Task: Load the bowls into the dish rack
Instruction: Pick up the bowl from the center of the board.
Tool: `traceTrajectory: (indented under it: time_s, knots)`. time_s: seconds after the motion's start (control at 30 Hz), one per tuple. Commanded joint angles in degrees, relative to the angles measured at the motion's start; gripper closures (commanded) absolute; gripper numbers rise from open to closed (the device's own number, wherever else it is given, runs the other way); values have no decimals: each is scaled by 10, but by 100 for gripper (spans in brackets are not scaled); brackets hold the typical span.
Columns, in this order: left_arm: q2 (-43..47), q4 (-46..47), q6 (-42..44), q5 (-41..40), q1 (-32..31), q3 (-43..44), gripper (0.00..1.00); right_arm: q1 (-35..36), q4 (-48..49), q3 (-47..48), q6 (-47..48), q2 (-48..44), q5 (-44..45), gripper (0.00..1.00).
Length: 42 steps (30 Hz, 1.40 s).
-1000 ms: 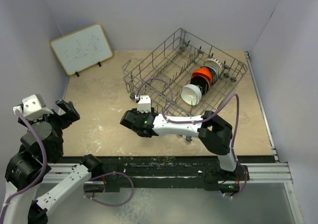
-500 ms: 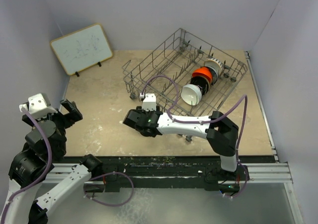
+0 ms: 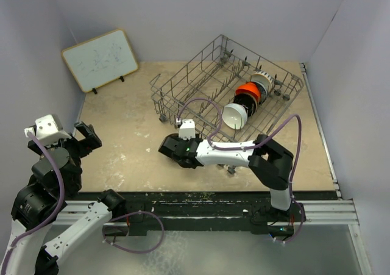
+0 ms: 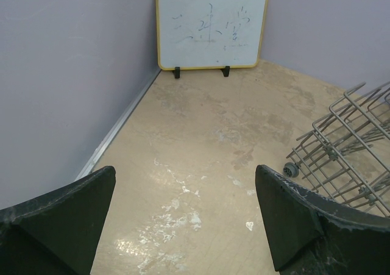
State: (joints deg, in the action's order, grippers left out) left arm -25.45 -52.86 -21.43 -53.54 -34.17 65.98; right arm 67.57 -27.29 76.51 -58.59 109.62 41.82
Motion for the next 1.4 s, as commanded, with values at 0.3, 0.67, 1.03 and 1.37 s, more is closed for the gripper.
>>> traceTrajectory:
  time_s: [0.3, 0.67, 1.03, 1.37]
  knots:
    - [-13, 7, -1, -1, -2, 6, 1, -25, 92, -12, 67, 8, -52, 74]
    - [-3, -8, -16, -3, -1, 5, 1, -24, 115, -29, 117, -27, -46, 100]
    - [14, -24, -34, -8, -2, 8, 1, -23, 208, -73, 247, -112, -37, 100]
    - [22, -24, -36, -20, -1, 13, 1, -11, 280, -74, 416, -219, -69, 100]
